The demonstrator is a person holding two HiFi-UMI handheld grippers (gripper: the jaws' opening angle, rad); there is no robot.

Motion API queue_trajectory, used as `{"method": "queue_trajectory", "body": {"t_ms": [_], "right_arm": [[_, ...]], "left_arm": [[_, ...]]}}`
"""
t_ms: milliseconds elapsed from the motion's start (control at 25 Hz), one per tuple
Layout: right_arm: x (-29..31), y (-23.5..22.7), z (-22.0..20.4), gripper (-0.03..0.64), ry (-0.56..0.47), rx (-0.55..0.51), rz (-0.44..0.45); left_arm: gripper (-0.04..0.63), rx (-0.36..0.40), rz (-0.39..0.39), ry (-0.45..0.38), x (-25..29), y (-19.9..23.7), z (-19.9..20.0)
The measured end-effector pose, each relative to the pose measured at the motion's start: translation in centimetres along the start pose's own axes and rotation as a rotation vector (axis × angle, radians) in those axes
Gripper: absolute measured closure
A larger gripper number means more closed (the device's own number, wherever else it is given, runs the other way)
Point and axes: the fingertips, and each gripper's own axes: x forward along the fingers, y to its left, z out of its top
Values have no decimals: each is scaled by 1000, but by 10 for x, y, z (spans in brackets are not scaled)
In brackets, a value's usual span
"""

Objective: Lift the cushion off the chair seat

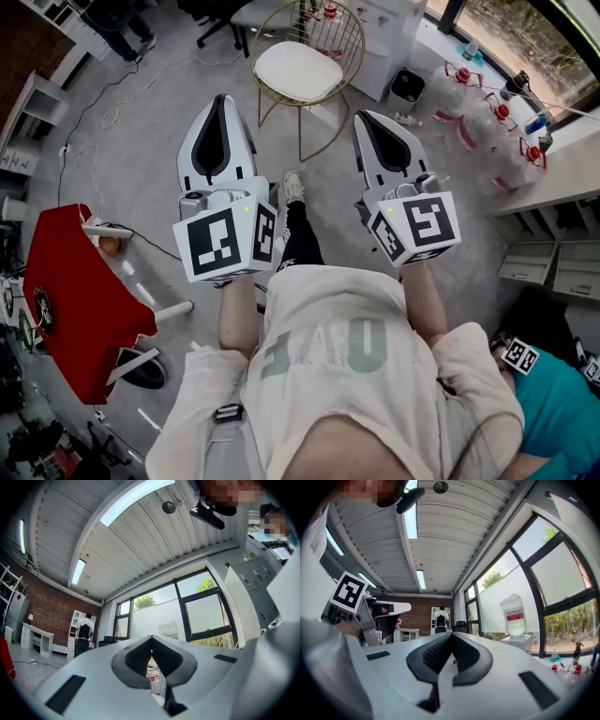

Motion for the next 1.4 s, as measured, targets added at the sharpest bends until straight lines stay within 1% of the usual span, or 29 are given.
{"method": "queue_trajectory", "body": {"t_ms": [160,320,560,680,840,1000,1160,1280,1400], "right_arm": [[34,-26,-2,601,-8,-10,-40],[84,-51,-5,601,3,2,-62],[183,-82,-19,601,14,17,-102],[237,-99,-23,601,18,18,-121],[306,-122,-27,601,17,15,-153],[363,-133,-28,601,24,47,-178],[393,-148,-26,601,35,64,-215],[398,-159,-26,601,44,68,-233],[402,-166,-31,601,41,108,-244]], "left_arm": [[583,-8,-26,-15,49,8,-10],[583,1,-44,-3,103,21,-24],[583,-10,-67,34,198,67,-57],[583,-13,-85,24,252,89,-68],[583,-4,-133,1,319,113,-84],[583,-14,-183,-2,375,138,-93],[583,-29,-207,-5,413,149,-102],[583,-43,-220,4,427,144,-111],[583,-73,-229,6,435,140,-116]]}}
